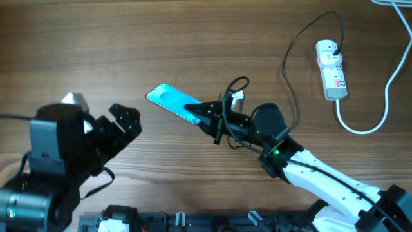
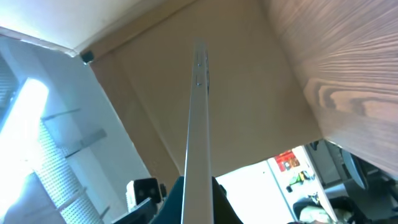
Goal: Plug charger to phone and switch on socket
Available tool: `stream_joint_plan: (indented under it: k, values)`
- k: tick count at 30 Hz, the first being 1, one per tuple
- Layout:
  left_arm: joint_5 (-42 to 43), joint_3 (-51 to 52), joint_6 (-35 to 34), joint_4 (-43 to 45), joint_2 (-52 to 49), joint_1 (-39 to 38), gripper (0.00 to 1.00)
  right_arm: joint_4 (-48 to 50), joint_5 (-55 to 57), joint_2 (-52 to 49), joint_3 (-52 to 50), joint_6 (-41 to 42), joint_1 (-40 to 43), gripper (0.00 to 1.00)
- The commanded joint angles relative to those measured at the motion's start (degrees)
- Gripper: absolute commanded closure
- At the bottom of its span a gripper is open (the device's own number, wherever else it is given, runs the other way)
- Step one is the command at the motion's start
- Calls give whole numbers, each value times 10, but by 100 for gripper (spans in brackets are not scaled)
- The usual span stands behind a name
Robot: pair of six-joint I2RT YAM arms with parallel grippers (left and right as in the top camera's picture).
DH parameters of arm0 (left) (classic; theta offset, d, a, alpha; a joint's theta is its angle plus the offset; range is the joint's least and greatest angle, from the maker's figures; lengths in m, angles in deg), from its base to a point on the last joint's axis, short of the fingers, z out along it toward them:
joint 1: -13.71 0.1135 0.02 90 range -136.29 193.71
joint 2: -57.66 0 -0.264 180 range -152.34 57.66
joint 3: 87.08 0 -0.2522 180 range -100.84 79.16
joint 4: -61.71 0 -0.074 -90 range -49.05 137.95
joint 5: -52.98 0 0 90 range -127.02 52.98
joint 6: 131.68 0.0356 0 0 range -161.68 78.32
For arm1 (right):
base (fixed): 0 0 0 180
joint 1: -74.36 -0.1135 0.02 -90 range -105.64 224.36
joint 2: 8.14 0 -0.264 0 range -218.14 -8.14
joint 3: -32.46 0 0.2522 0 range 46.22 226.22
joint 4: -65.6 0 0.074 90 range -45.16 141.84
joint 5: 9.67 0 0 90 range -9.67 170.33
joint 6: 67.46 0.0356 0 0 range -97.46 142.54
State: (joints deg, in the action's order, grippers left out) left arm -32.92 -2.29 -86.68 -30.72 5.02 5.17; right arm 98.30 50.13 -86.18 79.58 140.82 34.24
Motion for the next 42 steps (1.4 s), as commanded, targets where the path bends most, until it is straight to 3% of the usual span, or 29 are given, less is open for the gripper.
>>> stream_joint_plan:
  k: [1, 5, 12, 14, 17, 26, 32, 36, 39, 42]
  values:
    - [35, 99, -138, 32, 25, 2, 0, -16, -26, 8, 8, 4, 2, 96]
    - [127, 216, -163, 176, -10, 2, 12, -31, -29, 8, 8, 4, 2, 95]
    - [178, 218, -220, 309, -92, -3, 30, -88, -27, 7, 8, 4, 2, 95]
    - [180, 218, -252, 314, -92, -4, 47, -85, -19, 7, 8, 4, 2, 96]
    - [193, 218, -263, 317, -92, -4, 50, -50, 12, 7, 8, 4, 2, 95]
    - [235, 218, -262, 360, -97, -17, 48, 11, 25, 6, 8, 4, -10, 95]
    - [235, 218, -291, 374, -117, -26, 82, 6, 40, 6, 8, 4, -13, 95]
    - [235, 218, -322, 379, -117, -26, 85, -24, 49, 6, 8, 4, -13, 96]
    - [235, 218, -332, 380, -117, -26, 96, -39, 49, 6, 8, 4, -13, 95]
    - [235, 218, -409, 388, -117, -26, 96, -39, 49, 6, 8, 4, -13, 95]
